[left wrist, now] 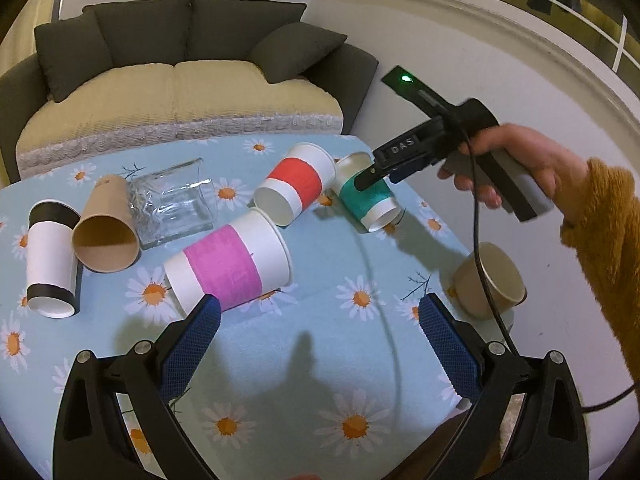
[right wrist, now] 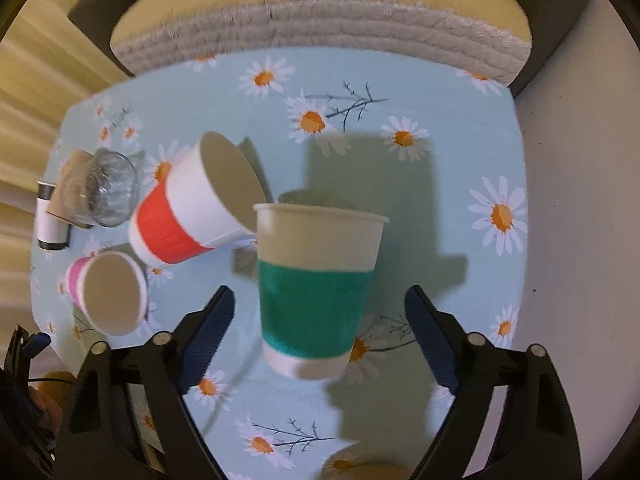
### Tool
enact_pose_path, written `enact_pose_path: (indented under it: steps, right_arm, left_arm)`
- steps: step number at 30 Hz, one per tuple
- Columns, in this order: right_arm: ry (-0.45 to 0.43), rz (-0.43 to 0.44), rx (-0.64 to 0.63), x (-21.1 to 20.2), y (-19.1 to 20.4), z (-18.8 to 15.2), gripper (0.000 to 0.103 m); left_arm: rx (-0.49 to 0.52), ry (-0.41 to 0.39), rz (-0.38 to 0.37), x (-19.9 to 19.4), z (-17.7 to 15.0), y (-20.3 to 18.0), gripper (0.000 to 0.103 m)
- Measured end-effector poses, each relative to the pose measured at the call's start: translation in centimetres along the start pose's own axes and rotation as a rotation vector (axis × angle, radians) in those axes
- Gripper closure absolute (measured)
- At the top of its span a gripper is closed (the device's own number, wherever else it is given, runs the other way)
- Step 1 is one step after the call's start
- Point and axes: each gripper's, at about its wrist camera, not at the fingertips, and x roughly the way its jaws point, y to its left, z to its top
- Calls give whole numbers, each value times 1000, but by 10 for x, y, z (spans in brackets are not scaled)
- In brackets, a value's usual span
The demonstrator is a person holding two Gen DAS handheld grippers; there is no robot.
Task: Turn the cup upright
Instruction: 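Reach the right gripper down to the teal-banded cup lying on its side, then close the right gripper on the teal-banded cup and lift it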
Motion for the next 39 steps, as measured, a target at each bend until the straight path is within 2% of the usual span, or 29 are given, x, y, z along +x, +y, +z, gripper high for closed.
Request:
enact_pose_path:
  steps: [6, 8, 18, 25, 30, 39]
  right_arm:
    - [54, -37, 0, 17, 1, 14, 29]
    - [62, -30, 7, 20, 1, 17, 35]
    - [59, -27, 17, 5, 7, 11, 37]
    - [44, 30, -25, -29, 39, -30, 37]
    - [28, 135, -76, -52, 83, -76, 37]
    - [-8, 267, -83, -63, 142, -127, 37]
  left_arm:
    - [-11, 2, -2, -3, -3, 7, 6]
    - [-20, 3, -1, -1, -3, 11, 6]
    - [-44, -5, 2, -5, -5, 20, 6]
    - [-63, -20, -8, -21, -10, 16, 6]
    - [-107, -42, -34, -43, -14, 15, 6]
    - [-157, -43, 9, -92, -47, 21, 6]
